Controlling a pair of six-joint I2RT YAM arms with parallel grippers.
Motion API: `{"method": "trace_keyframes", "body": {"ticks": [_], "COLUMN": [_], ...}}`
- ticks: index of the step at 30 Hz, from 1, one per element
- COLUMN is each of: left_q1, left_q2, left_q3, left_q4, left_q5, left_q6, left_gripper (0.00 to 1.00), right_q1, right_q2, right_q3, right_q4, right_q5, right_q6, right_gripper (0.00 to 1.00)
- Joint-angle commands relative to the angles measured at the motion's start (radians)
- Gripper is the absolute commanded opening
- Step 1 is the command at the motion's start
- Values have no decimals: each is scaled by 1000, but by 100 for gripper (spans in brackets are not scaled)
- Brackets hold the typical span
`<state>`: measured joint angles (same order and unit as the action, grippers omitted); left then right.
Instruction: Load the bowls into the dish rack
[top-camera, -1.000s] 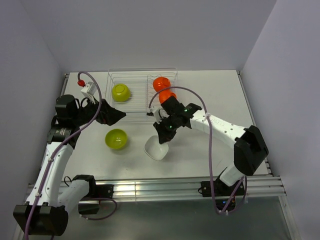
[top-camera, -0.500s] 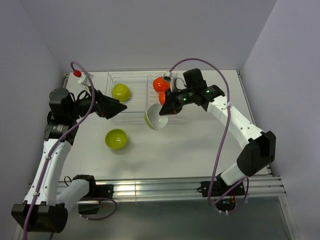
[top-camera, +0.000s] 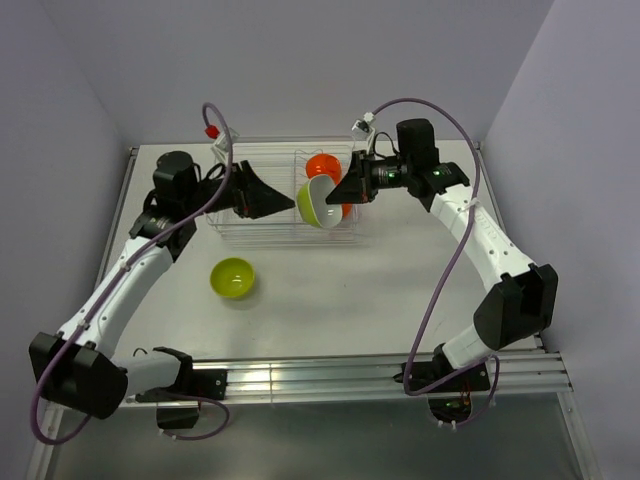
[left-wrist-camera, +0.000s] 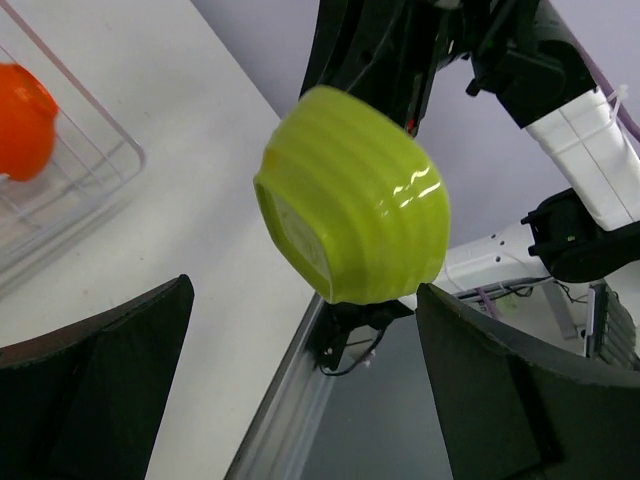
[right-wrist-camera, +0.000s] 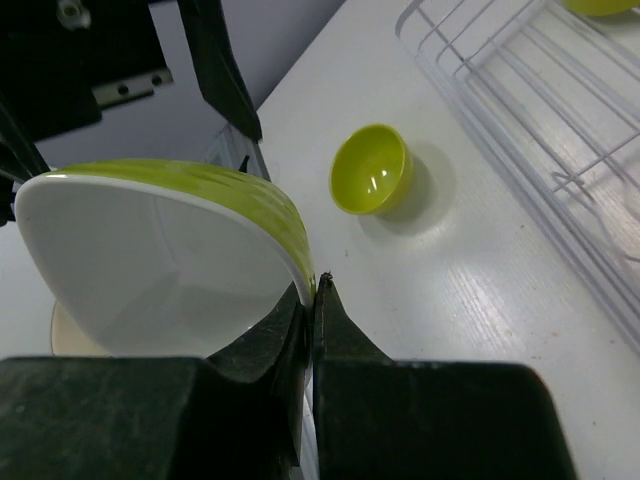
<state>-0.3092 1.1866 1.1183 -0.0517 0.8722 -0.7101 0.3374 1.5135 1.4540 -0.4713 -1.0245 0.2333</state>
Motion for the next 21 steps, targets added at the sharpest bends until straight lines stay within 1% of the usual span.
{"method": "trace_keyframes", "body": {"ticks": [1,5,11,15,19,21], "left_q1": [-59,-87,-133,-154,-166,-174], "left_q2": [22,47,76,97,107,113], "left_q3": [55,49,48,83,104,115], "left_q4": [111,183,202,132,93,84], "left_q5": [-22,-15,-32,-76,-119,-136], "left_q6": [-86,-149,-175,-126,-98,-86], "left_gripper": [99,99,100,99,99,97], "right_q1": [-38,-57,-57,-58,-58,-58], "right_q2": [-30,-30,-18,-16,-18,-19], "right_q3": [20,8,17,11,6,6], "right_q4": [82,69,69,74,62,59], "right_q5": [-25,10,29,24,43,53], "right_q6": [67,66,74,80,72,70], "right_gripper": [0,0,0,0,0,0]}}
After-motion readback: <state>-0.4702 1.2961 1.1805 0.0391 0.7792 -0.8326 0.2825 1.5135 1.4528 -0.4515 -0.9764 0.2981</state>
